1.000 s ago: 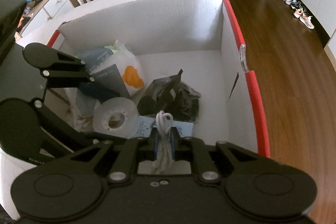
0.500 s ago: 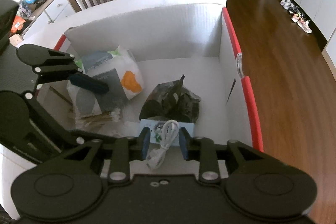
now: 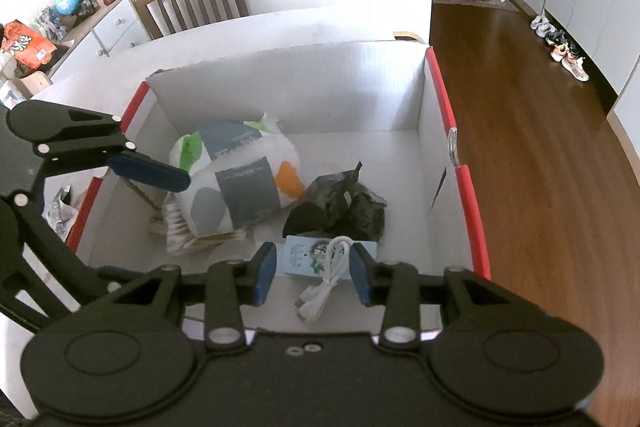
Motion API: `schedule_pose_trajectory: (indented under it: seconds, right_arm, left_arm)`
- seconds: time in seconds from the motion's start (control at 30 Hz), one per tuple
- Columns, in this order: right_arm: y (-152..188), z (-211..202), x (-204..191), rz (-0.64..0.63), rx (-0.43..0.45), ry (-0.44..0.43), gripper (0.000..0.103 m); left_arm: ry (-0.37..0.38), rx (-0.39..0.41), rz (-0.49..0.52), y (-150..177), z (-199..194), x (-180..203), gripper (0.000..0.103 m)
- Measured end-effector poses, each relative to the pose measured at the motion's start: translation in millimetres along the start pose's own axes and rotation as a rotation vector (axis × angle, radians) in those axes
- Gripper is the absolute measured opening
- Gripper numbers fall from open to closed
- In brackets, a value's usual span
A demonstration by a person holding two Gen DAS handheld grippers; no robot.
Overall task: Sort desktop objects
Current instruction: 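Lower both items into the shoebox and open both grippers, then withdraw both tools from the shoebox back toward the turntable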
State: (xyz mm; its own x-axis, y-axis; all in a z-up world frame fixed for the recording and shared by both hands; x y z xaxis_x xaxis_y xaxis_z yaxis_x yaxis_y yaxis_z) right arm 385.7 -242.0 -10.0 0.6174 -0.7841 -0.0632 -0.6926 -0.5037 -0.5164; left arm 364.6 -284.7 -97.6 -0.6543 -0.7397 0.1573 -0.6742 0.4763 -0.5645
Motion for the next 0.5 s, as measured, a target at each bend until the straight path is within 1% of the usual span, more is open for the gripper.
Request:
schedule_pose_trajectory:
  seconds: [0.27,0.5]
  right_arm:
    - [3.4,-17.4,-9.2,0.012,0.038,0.006,0.043]
    - [6.8,-26.0,-20.9,0.026,0.062,0.042,0.044]
  left_arm:
    - [-0.006,0.077,-0.023,5.6,-25.2,4.9,0.078]
    - [-0.024,0.138,-0.018,13.8,-46.4,14.2,0.078]
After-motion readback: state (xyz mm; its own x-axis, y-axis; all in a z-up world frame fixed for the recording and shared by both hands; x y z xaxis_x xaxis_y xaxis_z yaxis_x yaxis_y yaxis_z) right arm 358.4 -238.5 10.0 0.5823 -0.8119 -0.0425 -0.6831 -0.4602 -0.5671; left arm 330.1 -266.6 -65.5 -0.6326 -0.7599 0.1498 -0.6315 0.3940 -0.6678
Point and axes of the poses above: each gripper's, at about its wrist camera, not at the fingertips, and z roughly the way its jaws point, x to its right, y to its underside, the point moved 6 cm from there along z, roughly the way its jaws point, and after that the axes turned 2 degrees about -z, right-handed, at the moved point
